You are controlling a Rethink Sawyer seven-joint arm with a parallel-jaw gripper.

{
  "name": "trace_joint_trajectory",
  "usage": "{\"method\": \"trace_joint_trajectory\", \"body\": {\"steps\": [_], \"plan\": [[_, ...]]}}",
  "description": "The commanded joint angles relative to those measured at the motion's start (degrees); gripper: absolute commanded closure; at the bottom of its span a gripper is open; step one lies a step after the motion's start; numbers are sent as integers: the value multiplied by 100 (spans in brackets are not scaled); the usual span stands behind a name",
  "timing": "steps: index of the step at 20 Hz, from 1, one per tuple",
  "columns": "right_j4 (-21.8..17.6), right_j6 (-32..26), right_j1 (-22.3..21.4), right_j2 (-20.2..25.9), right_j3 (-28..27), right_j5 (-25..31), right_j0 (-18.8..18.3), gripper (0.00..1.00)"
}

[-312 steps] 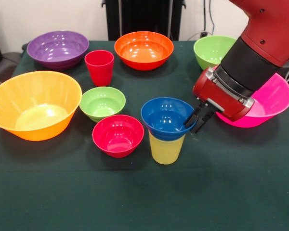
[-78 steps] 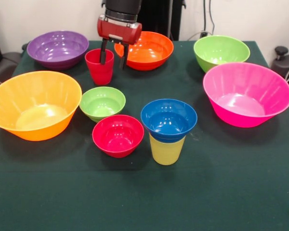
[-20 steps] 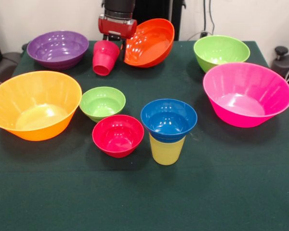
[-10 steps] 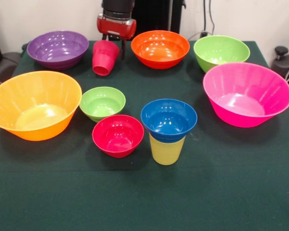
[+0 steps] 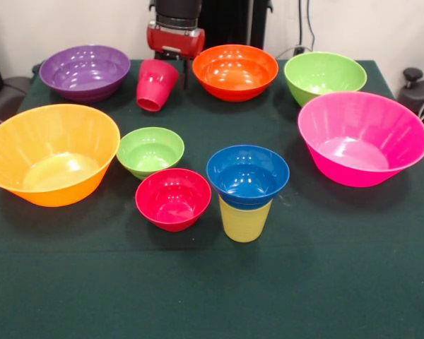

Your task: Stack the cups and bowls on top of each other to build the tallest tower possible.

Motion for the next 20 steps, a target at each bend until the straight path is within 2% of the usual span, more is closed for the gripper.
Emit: {"method": "trace_joint_trajectory", "body": {"steps": [1,5,10,17,20], "plan": [[-158,323,216,464,-665,-154,104,0],[-103,265,301,327,-770,-333,179,0],[-225,176,291,306,-918,-314,116,0],[-381,116,188,379,-1069,-7,50,0],[-341,127,161,327,-1070,54,148,0]]}}
